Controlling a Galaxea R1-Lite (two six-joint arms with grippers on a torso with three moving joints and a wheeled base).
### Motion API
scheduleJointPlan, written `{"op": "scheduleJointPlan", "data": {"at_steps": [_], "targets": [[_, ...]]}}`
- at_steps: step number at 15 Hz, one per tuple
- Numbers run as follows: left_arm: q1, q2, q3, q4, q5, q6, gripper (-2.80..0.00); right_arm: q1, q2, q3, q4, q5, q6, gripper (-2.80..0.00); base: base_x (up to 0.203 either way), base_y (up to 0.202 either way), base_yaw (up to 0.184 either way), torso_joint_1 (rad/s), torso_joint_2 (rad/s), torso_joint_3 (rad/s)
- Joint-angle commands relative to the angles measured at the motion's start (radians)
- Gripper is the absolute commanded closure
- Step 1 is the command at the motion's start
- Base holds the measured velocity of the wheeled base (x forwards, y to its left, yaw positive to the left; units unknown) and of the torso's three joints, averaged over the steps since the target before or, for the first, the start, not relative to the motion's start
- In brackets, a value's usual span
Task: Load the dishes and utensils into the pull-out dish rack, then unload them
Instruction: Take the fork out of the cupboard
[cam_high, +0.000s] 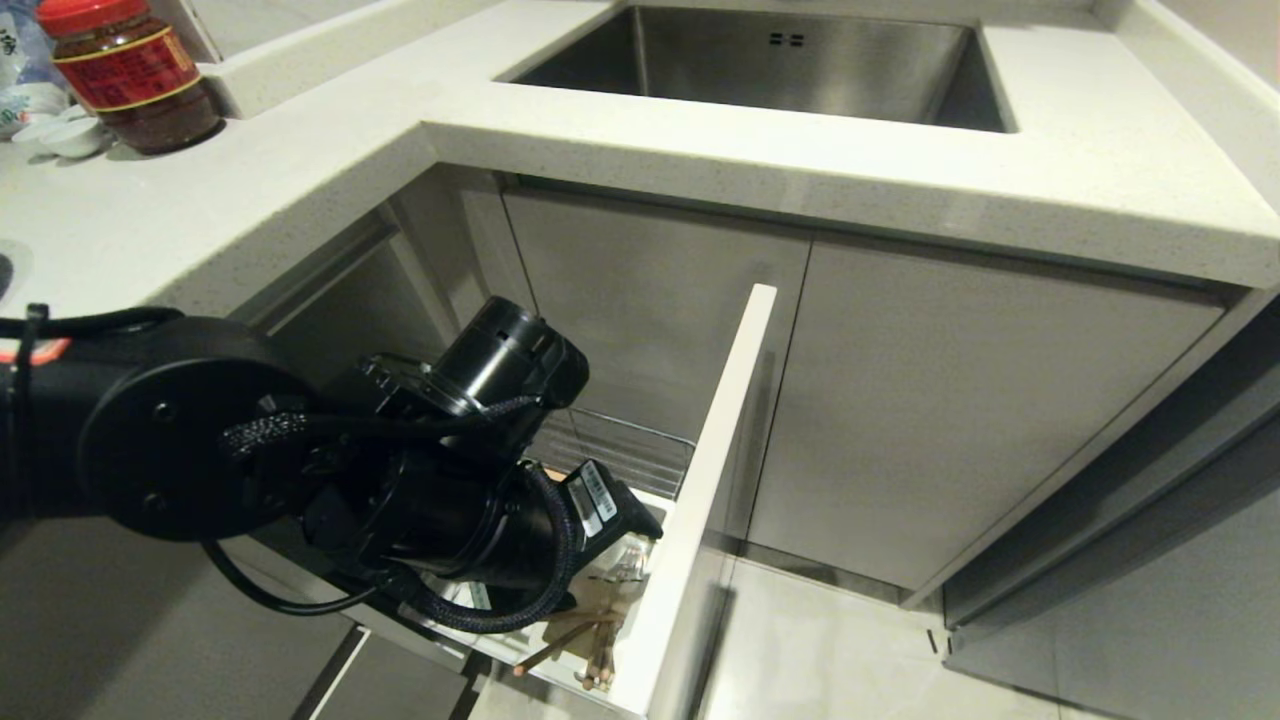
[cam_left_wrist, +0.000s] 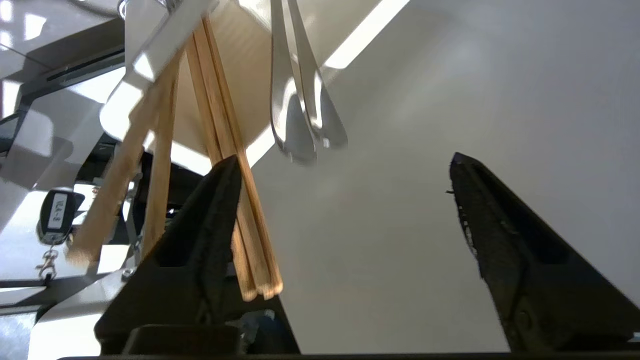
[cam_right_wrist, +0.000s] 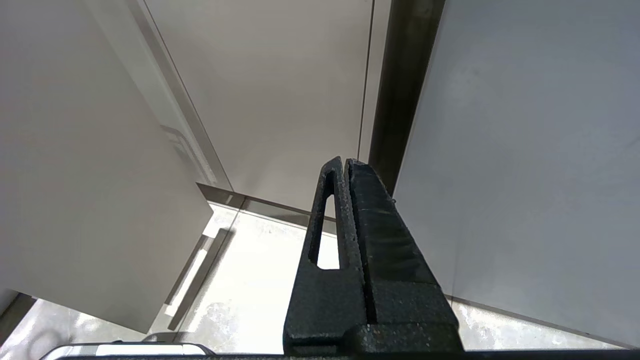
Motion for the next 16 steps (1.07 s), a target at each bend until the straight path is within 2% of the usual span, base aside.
{"op": "scheduleJointPlan", "data": {"at_steps": [1,8,11,16], "targets": [[0.014,0.027,0.002,-0.003,-0.003,-0.007,-2.80,0.000,-0.001,0.026,-0.001,0.000,0.000,0.00,0.000,0.000,0.000,0.000,0.00,0.000],[0.049,0.095,0.022,-0.078,-0.004,-0.007,-2.80,0.000,-0.001,0.026,-0.001,0.000,0.000,0.00,0.000,0.000,0.000,0.000,0.00,0.000],[0.076,0.097,0.022,-0.101,-0.073,-0.005,-2.80,0.000,-0.001,0.026,-0.001,0.000,0.000,0.00,0.000,0.000,0.000,0.000,0.00,0.000],[0.091,0.100,0.022,-0.105,-0.118,-0.003,-2.80,0.000,-0.001,0.026,-0.001,0.000,0.000,0.00,0.000,0.000,0.000,0.000,0.00,0.000]]}}
